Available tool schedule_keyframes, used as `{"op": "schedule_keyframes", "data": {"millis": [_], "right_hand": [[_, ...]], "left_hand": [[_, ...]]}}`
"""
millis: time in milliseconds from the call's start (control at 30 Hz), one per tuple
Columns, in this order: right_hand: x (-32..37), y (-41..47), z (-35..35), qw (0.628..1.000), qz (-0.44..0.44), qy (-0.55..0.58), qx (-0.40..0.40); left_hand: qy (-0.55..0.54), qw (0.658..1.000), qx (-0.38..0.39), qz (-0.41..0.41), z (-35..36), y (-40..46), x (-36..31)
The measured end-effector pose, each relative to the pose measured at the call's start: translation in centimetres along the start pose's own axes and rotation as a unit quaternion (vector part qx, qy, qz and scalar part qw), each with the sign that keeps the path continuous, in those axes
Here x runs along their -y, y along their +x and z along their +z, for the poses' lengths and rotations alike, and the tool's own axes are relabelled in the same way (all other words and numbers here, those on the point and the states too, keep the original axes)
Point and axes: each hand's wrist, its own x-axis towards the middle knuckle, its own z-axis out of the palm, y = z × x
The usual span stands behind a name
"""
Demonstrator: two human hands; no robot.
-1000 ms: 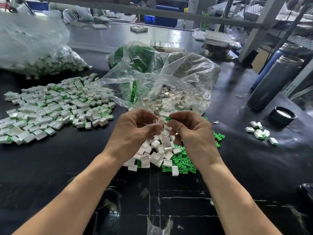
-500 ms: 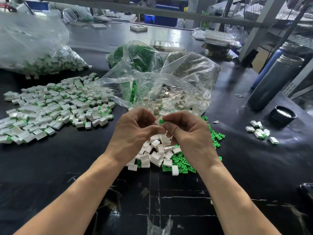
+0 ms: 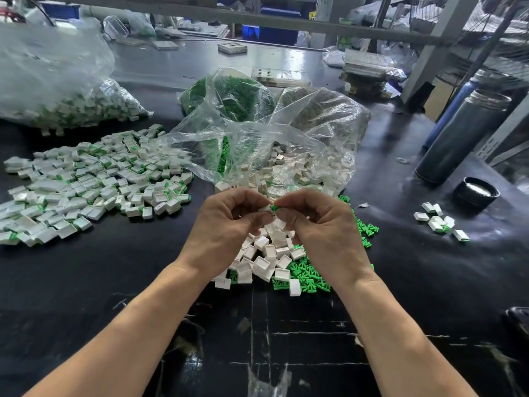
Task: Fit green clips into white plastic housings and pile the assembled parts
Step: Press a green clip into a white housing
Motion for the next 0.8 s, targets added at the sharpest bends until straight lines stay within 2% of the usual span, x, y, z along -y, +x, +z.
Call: {"op": "schedule_keyframes", "data": {"millis": [267, 433, 533, 667, 800], "right_hand": [[-0.41, 0.12, 0.02, 0.999, 0.001, -0.04, 0.006], [-0.45, 0.38, 0.2, 0.993, 0.063, 0.096, -0.014], [-0.49, 0.41, 0.14, 0.99, 0.066, 0.126, -0.02], [-0.46, 0.37, 0.08, 0.991, 0.053, 0.12, -0.024], [-0.71, 0.26, 0.26, 0.997, 0.022, 0.068, -0.026]], "left_hand": [[-0.009, 1.0, -0.014, -0.003, 0.39, -0.25, 0.44], [-0.001, 1.0, -0.022, -0.003, 0.74, -0.25, 0.31], [-0.021, 0.999, -0.023, -0.005, 0.83, -0.4, -0.05], [-0.048, 0.999, -0.019, -0.005, 0.72, -0.42, -0.21], [-0.079, 0.996, -0.041, -0.004, 0.74, -0.39, -0.26]]}}
